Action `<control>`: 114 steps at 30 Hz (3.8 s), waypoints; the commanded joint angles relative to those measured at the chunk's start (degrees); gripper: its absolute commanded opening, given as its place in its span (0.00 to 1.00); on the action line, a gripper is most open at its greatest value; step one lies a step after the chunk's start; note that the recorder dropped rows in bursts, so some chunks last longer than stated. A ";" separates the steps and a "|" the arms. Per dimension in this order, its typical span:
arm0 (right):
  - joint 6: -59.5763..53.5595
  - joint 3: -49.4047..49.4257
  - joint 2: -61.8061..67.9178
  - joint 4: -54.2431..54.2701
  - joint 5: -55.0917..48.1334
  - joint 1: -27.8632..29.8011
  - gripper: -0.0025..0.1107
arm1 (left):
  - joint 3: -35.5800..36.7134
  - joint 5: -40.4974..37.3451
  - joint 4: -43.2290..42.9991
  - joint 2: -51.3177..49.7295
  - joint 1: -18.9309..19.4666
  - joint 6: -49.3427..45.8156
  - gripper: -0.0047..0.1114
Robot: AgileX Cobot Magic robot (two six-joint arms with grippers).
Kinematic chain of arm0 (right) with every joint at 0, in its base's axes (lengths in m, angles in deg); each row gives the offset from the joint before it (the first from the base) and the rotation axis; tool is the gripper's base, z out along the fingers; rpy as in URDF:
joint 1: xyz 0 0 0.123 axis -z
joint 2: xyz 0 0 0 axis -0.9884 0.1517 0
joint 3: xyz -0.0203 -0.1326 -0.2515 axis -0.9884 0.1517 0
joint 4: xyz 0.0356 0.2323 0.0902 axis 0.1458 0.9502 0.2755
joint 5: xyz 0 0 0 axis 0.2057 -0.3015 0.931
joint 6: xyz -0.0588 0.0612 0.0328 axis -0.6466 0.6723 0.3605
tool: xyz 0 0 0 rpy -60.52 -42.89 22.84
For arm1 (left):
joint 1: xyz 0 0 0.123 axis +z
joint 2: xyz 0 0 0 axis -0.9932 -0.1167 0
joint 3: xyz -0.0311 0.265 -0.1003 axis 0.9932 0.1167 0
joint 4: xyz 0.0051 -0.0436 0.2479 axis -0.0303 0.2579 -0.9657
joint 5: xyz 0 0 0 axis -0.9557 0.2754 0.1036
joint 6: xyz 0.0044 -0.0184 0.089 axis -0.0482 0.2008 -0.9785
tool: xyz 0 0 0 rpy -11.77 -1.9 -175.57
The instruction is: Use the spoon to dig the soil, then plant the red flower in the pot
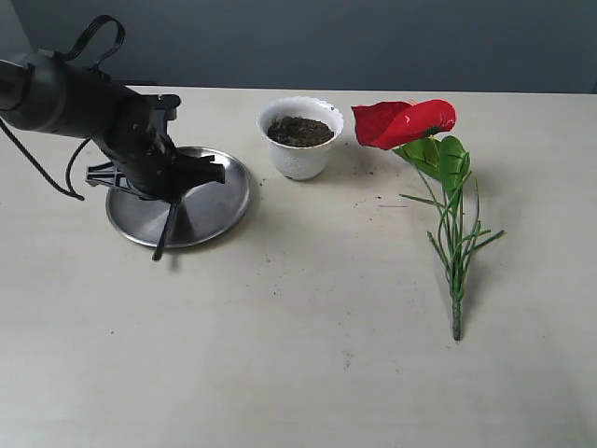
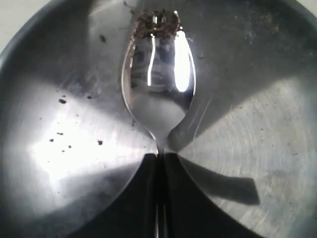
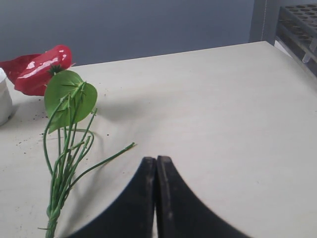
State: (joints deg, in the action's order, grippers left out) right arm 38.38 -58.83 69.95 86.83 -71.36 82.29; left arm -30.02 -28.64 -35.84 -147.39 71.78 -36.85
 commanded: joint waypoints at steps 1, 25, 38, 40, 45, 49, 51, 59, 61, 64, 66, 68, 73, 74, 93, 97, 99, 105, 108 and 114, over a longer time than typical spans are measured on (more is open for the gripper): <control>-0.06 0.11 -0.24 -0.21 0.58 -0.02 0.02 | 0.73 -1.14 0.19 0.01 -0.05 -0.10 0.07; -0.06 0.11 -0.24 -0.21 0.58 -0.02 0.02 | 0.46 -7.99 -0.22 7.57 -0.05 -0.10 0.49; -0.06 0.11 -0.24 -0.21 0.58 -0.02 0.02 | 0.46 -15.84 -12.95 32.77 -0.05 -0.41 0.04; -0.06 0.11 -0.24 -0.21 0.58 -0.02 0.02 | 0.46 -15.58 -12.95 36.11 -0.05 -0.41 0.04; -0.06 0.11 -0.24 -0.21 0.58 -0.02 0.02 | 0.46 -15.36 -13.05 42.63 -0.05 -0.41 0.04; -0.06 0.11 -0.24 -0.21 0.58 -0.02 0.02 | 0.79 -15.51 -13.17 47.03 -0.05 -0.41 0.04; -0.06 0.11 -0.24 -0.21 0.58 -0.02 0.02 | 1.53 -15.51 -13.17 49.12 -0.05 -0.41 0.04; -0.06 0.11 -0.24 -0.21 0.58 -0.02 0.02 | 7.36 -14.95 -13.17 57.04 -0.05 1.21 0.04; -0.06 0.11 -0.24 -0.21 0.58 -0.02 0.02 | 8.60 -14.51 -13.94 59.08 -0.05 1.93 0.04; -0.06 0.11 -0.24 -0.21 0.58 -0.02 0.02 | 10.15 -14.37 -17.06 61.38 -0.05 2.44 0.04; -0.06 0.11 -0.24 -0.21 0.58 -0.02 0.02 | 11.01 -15.21 -19.69 62.99 -0.05 3.46 0.04; -0.06 0.11 -0.24 -0.21 0.58 -0.02 0.02 | 11.71 -15.96 -20.57 64.67 -0.05 3.46 0.04; -0.06 0.11 -0.24 -0.21 0.48 -0.02 0.02 | 15.46 -18.98 -19.26 68.81 -0.05 3.72 0.04; -0.06 0.11 -0.24 -0.21 0.48 -0.02 0.02 | 16.75 -19.47 -18.98 70.07 -0.05 3.72 0.04; -0.06 0.11 -0.24 -0.21 0.63 -0.02 0.02 | 20.88 -14.40 -6.66 93.41 -0.05 -14.87 0.04; -0.06 0.11 -0.24 -0.21 0.63 -0.02 0.02 | 20.88 -16.10 -6.07 95.14 -0.05 -15.05 0.04; -0.06 0.11 -0.24 -0.21 0.63 -0.02 0.02 | 20.88 -16.58 -6.08 96.89 -0.05 -15.05 0.04; -0.06 0.11 -0.24 -0.21 0.63 -0.02 0.02 | 20.77 -18.69 -6.43 100.05 -0.05 -14.92 0.04; -0.06 0.11 -0.24 -0.21 0.63 -0.02 0.02 | 20.77 -18.97 -6.50 100.57 -0.05 -14.92 0.04; -0.06 0.11 -0.24 -0.21 0.63 -0.02 0.02 | 20.77 -20.27 -6.98 100.57 -0.05 -14.92 0.04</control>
State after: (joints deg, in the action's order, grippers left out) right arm 38.38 -58.83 69.95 86.83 -71.36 82.29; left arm -9.22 -48.84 -42.26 -47.20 71.78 -51.75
